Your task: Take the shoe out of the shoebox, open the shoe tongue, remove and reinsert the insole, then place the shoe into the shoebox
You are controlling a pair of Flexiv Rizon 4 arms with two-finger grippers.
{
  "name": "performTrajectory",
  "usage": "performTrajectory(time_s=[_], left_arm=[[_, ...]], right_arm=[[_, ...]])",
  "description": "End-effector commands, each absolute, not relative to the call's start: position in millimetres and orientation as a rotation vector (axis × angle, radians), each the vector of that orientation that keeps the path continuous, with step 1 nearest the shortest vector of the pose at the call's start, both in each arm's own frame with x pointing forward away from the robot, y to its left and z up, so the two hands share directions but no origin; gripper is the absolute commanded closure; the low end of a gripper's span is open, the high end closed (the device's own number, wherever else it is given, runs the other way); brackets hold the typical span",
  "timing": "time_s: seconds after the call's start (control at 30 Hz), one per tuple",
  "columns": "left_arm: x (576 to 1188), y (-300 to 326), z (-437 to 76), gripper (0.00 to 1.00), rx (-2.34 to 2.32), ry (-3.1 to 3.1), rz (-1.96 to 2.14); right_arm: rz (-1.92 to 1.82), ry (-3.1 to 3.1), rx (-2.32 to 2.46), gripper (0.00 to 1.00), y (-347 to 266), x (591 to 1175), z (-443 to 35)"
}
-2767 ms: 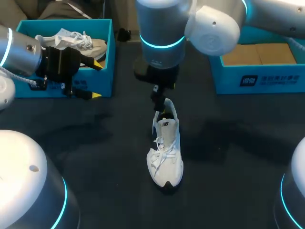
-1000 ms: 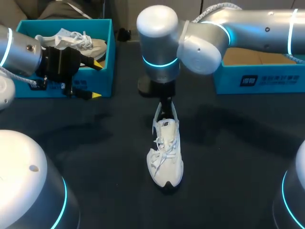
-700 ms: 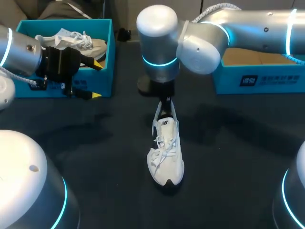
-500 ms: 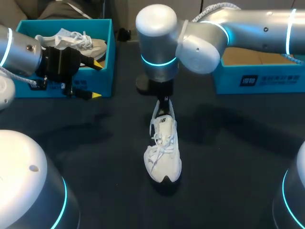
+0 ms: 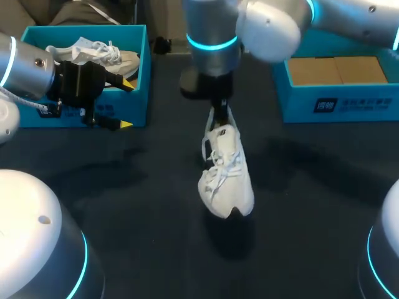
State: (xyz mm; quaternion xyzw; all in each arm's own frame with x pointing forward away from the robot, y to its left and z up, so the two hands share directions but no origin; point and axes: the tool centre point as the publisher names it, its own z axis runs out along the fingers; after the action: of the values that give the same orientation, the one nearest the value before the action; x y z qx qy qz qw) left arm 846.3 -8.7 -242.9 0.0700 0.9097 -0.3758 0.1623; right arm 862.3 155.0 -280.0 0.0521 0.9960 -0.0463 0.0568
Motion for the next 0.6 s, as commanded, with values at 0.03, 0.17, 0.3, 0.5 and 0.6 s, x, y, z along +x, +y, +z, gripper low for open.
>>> performTrajectory(time_s=[0.03,0.17,0.3,0.5,0.6], left_arm=[[846.6,-8.9,-242.8,0.00,0.201,2.598,-1.070],[846.6,-8.9,-242.8,0.00,0.201,2.598,-1.070],[846.6,-8.9,-242.8,0.00,0.201,2.598,-1.070],[846.6,-8.9,-242.8,0.00,0.201,2.598,-1.070],[846.6,-8.9,-242.8,0.00,0.201,2.598,-1.070]], right_arm=[[-0.145,3.016,0.157,1.00,147.9,861.7,-230.2],[-0.161,3.024,0.157,1.00,140.4,867.5,-203.4],[-0.131,3.002,0.152,1.00,132.3,875.2,-175.3],[-0.132,2.975,0.153,1.00,111.4,891.6,-145.6],[-0.148,2.961,0.156,1.00,103.0,900.5,-133.0]])
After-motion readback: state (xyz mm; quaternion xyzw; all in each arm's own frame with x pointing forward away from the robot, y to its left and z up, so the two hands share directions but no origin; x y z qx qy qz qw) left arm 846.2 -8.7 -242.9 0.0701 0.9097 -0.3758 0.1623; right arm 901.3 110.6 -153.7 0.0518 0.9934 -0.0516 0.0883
